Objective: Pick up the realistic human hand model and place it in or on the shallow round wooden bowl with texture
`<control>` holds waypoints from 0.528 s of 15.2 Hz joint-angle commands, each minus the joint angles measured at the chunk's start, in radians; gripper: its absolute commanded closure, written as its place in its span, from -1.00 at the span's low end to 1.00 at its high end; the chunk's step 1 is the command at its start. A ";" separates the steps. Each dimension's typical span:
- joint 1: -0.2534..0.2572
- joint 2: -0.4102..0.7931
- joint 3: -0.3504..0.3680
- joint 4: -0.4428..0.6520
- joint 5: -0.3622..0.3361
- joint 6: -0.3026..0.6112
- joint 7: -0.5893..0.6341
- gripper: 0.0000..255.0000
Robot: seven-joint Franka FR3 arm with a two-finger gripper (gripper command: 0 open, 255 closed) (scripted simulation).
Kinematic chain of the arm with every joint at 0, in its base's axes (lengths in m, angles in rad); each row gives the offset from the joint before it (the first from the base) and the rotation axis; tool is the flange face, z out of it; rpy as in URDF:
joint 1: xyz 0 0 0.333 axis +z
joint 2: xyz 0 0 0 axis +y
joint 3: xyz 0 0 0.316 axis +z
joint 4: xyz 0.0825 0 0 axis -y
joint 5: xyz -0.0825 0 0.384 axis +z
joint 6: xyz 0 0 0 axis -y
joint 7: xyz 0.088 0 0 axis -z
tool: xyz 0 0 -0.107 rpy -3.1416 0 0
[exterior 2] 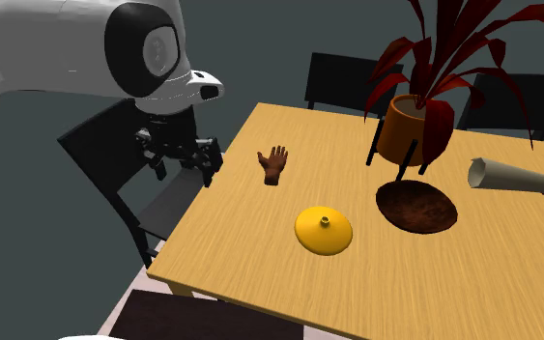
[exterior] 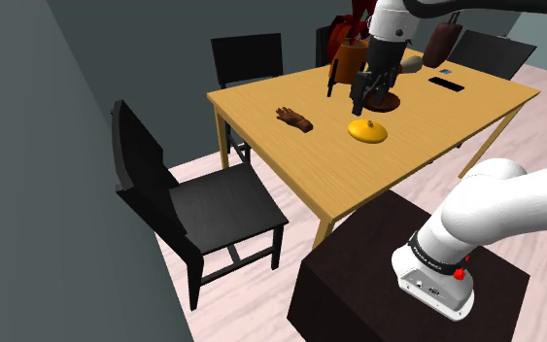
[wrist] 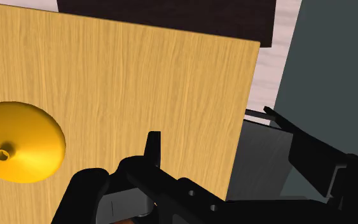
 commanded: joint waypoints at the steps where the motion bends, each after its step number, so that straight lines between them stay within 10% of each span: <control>1: 0.000 0.000 0.000 0.000 0.000 0.000 0.000 -1.00; 8: -0.020 0.238 -0.057 0.056 -0.025 0.173 -0.082 -1.00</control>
